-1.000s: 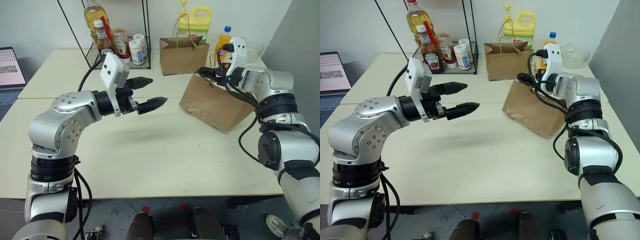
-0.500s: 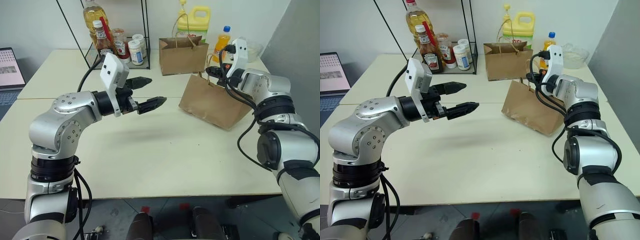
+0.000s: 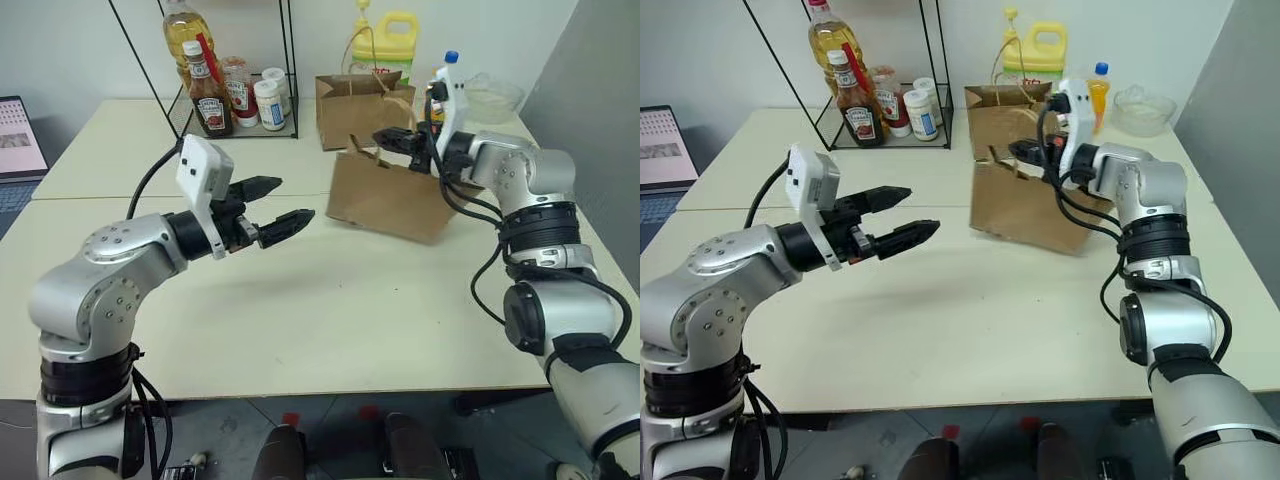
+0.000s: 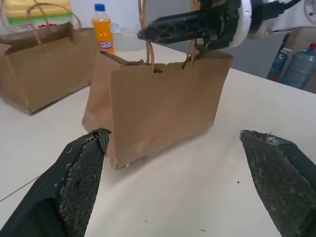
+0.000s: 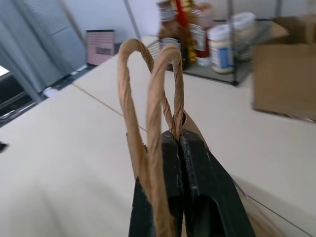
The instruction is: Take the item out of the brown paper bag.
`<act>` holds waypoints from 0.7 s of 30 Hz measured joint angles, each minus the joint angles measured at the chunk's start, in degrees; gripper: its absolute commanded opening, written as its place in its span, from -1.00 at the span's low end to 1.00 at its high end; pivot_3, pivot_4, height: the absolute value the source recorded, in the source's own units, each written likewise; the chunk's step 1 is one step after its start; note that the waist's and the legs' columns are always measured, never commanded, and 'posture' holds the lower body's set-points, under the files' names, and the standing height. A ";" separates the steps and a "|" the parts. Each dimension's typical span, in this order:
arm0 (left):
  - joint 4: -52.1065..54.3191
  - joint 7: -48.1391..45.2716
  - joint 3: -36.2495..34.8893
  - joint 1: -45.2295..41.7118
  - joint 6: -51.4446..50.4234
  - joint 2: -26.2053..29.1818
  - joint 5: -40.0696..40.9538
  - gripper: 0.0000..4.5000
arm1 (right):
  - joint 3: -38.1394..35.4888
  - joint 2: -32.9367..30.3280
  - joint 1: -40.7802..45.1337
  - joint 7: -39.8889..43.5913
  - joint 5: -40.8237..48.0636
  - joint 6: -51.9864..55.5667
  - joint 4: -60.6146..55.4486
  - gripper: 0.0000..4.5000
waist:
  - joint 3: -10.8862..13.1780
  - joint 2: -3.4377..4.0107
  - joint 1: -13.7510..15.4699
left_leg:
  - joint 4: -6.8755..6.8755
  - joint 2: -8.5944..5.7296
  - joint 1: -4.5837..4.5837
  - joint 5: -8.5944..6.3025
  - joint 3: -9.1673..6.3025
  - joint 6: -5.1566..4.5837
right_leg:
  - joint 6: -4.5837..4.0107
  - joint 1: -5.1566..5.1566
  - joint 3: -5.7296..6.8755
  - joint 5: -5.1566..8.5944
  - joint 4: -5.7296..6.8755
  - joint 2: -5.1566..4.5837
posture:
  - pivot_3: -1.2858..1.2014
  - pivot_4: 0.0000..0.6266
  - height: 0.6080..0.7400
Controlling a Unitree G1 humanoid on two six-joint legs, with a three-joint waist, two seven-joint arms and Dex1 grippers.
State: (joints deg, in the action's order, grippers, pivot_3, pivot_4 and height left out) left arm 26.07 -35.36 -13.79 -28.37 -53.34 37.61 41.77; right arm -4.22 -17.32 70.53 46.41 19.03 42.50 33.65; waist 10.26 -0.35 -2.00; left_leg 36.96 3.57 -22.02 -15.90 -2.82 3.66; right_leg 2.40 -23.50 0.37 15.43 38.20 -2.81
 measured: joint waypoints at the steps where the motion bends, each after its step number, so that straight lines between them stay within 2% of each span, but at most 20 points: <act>1: 0.97 0.97 -0.62 0.86 -0.25 -0.03 0.55 1.00 | 0.80 0.91 0.01 0.27 -0.01 -0.16 0.02 -0.98 | 0.00 0.00 0.04 | 0.00 0.00 0.00 -0.01 0.00 -0.02 | 0.00 0.00 0.00 0.00 0.01 0.00 | 0.03 -0.52 1.00; 9: 6.55 6.67 -5.56 5.80 -3.03 0.49 5.93 1.00 | 5.35 5.42 1.86 4.66 -0.18 -4.08 3.58 -0.98 | 0.00 0.00 0.17 | 0.01 -0.01 0.00 -0.02 -0.03 -0.04 | 0.00 -0.01 0.01 0.00 0.08 -0.01 | 0.03 -0.52 1.00; 21: 10.34 11.30 -8.93 11.00 -3.86 1.87 10.85 1.00 | 5.79 11.02 5.92 5.38 -3.84 -15.28 16.72 -0.98 | 0.01 0.00 0.12 | 0.02 0.00 0.08 0.05 -0.04 0.09 | -0.01 -0.03 0.00 0.00 0.32 -0.01 | 0.03 -0.52 1.00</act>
State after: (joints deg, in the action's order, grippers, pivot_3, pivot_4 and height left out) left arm 36.41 -24.06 -22.72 -17.37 -57.20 39.48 52.62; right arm 1.57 -6.30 76.45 51.79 15.19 27.22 50.36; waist 10.27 -0.36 -1.88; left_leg 36.98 3.57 -21.94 -15.85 -2.86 3.75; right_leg 2.39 -23.53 0.37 15.43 38.52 -2.82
